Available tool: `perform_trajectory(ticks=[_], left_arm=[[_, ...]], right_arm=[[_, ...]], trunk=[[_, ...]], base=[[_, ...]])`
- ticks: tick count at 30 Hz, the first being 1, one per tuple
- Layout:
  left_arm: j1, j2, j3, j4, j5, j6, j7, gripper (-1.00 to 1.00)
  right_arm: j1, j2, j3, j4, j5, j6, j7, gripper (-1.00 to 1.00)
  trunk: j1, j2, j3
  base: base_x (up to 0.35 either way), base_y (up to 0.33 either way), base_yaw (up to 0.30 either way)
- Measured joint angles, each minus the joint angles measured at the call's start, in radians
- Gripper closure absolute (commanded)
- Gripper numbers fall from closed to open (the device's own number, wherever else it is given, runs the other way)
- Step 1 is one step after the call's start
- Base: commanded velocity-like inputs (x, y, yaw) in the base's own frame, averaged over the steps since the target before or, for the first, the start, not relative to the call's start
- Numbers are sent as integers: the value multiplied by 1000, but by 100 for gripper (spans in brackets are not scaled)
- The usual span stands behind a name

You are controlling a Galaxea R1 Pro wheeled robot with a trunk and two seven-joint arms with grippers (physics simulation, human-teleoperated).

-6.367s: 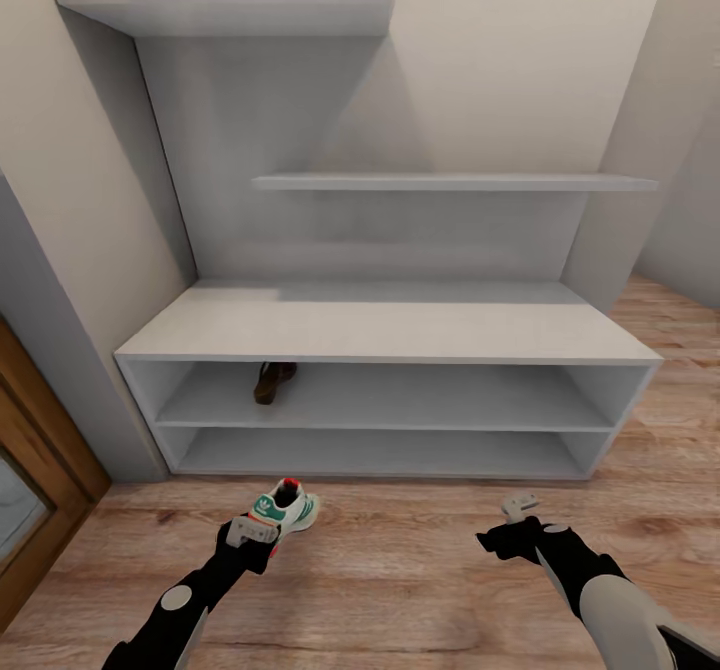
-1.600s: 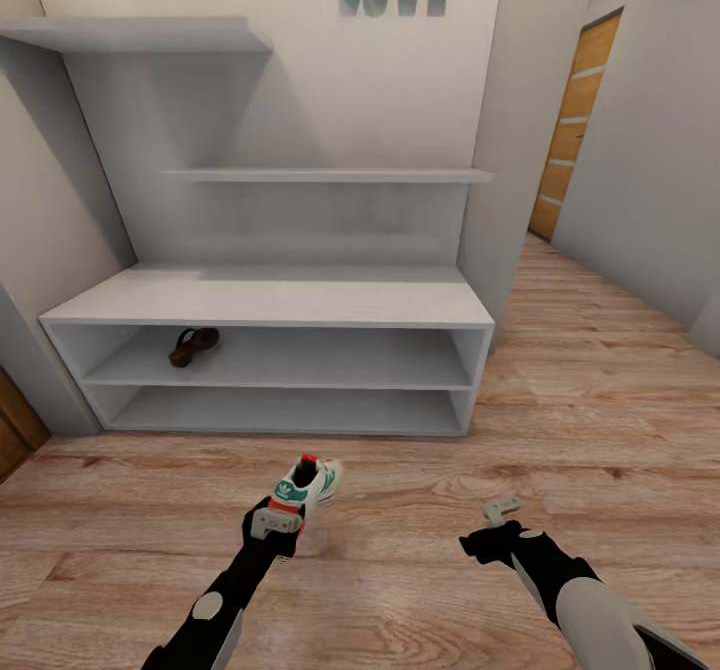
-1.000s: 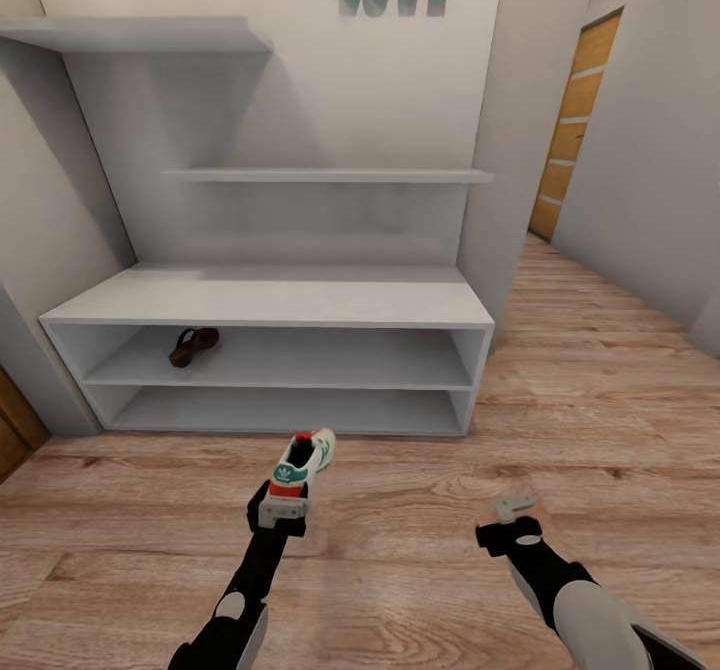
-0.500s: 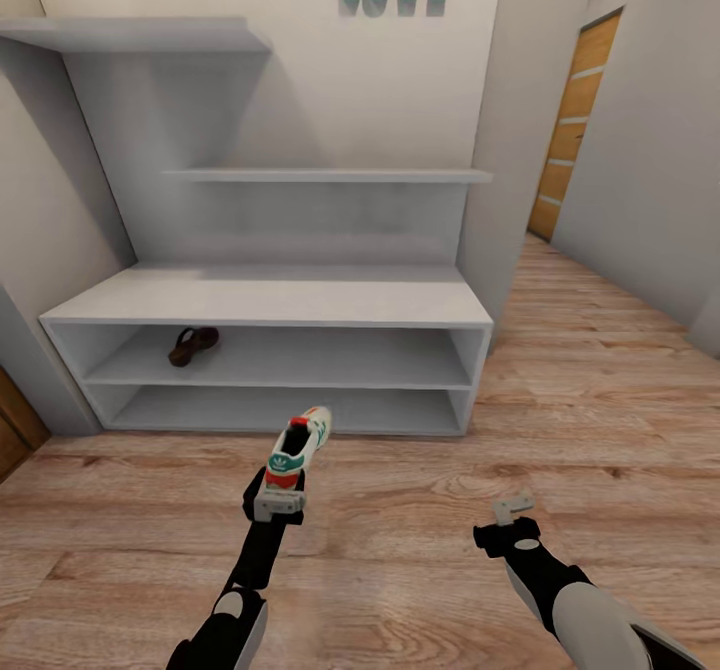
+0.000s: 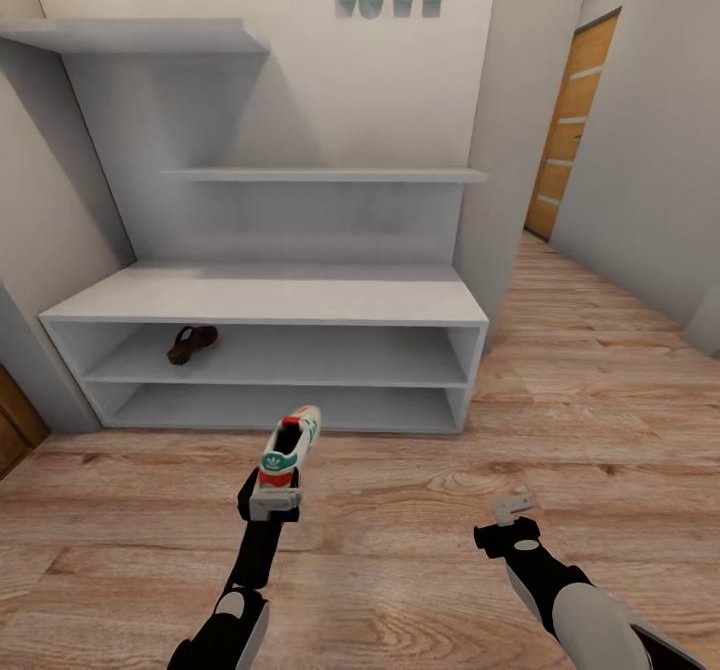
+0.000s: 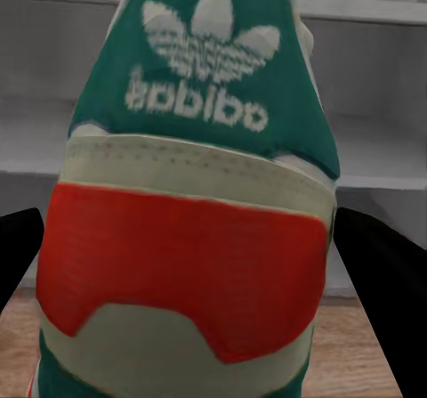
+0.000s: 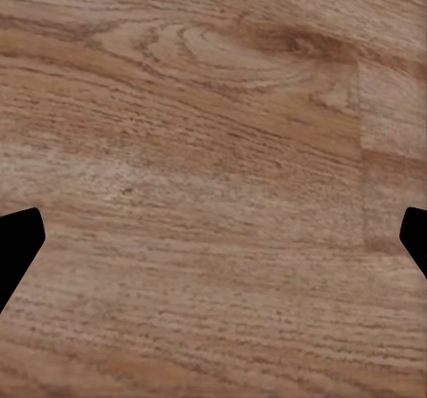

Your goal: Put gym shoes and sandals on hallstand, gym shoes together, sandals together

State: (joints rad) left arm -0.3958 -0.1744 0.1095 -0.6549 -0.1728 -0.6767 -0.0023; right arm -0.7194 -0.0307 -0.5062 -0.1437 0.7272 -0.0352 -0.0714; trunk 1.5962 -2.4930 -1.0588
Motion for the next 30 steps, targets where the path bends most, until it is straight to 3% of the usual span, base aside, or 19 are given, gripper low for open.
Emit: perform_trajectory(ticks=[4,7,8,14,15,16,18,20,21,24,26,30], left_arm=[[0,0,-62,-10,-5,-1,135,100],[0,0,-146,-16,-9,-1,196,100],[0,0,-192,-18,-13,-4,221,100],[0,0,-267,-38,-4,-32,321,100],[0,0,-304,-57,-9,-34,357,100],[0,0,-365,-82,-17,-34,381,100],[0,0,-428,-104,-12,-36,400,100],[0,0,-487,-120,2,-38,427,100],[0,0,-524,-129,29,-41,474,100],[0,0,-550,-135,65,-44,537,100],[0,0,-575,-143,99,-46,613,100],[0,0,-635,-147,115,-41,669,100]], right_arm=[[0,0,-1,1,0,0,-1,-100],[0,0,-1,1,1,0,-2,-100],[0,-1,-1,1,2,0,-2,-100],[0,-5,-1,0,3,0,-30,-100],[0,-7,-1,0,3,0,-56,-100],[0,-7,-1,0,3,0,-82,-100],[0,-7,0,0,3,0,-100,-100],[0,-8,0,0,3,0,-113,-100],[0,-9,0,-1,3,0,-128,-100],[0,-13,0,-1,3,0,-154,-100],[0,-26,-1,-1,3,1,-217,-100],[2,-43,0,1,4,5,-292,-100]], trunk=[[0,0,0],[0,0,0],[0,0,0],[0,0,0],[0,0,0],[0,0,0],[0,0,0],[0,0,0],[0,0,0],[0,0,0],[0,0,0],[0,0,0]], base=[[-1,-2,0],[0,0,0],[0,0,0],[0,0,0],[0,0,0],[0,0,0],[0,0,0],[0,0,0],[0,0,0],[0,0,0],[0,0,0],[0,0,0]])
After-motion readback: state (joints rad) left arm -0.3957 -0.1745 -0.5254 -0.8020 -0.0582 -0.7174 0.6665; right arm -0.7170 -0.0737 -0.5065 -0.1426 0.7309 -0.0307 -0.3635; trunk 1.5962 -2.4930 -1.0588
